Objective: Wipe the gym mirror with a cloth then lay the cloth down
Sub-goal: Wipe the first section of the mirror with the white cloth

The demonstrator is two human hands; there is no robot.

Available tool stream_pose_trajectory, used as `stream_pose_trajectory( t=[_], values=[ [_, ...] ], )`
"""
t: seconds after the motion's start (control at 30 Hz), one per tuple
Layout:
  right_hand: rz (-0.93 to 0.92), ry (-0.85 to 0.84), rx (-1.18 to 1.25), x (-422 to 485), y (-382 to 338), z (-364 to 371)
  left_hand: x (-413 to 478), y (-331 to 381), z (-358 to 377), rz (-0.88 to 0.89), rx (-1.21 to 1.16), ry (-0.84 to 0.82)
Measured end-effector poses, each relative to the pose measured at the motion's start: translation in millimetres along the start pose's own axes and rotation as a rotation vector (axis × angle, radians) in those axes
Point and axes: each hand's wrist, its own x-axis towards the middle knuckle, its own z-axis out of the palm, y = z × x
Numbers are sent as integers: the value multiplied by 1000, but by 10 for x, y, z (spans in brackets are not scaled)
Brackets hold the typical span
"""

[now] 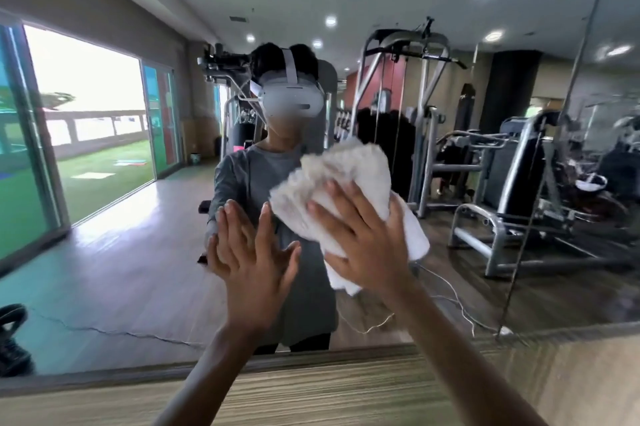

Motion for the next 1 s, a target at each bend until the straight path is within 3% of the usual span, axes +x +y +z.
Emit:
stream_pose_trajectory(
  t=[0.07, 0.13, 0.3, 0.37, 0.47, 0.53, 0.6, 0.73, 0.8, 0.87, 1.0],
  values=[
    [21, -47, -17, -457, 325, 11, 35, 105, 36, 88, -23, -14],
    [168, -69, -17, -726, 750, -25, 54, 195, 78, 248, 0, -30],
    [942, 141, 53, -120, 1186, -76, 223, 525, 180, 372, 42, 6],
    [866, 149, 62, 34, 955, -51, 270, 735, 242, 402, 45, 36],
    [311, 19, 20, -412, 701, -15, 296, 921, 362, 410, -37, 31],
    [130, -52, -23, -964, 827, 31, 257, 937, 427, 415, -77, 38],
    [236, -72, -43, -1365, 1078, 10, 221, 930, 465, 462, -68, 70],
    [876, 71, 44, -1076, 1586, -92, 233, 960, 486, 468, 18, 153],
    [1095, 168, 141, -585, 1631, -117, 227, 970, 496, 471, 45, 170],
    [1017, 164, 106, -342, 1452, -78, 228, 969, 483, 481, 31, 170],
    [420, 20, 16, -895, 903, 56, 154, 918, 464, 372, -69, 182]
  ],
)
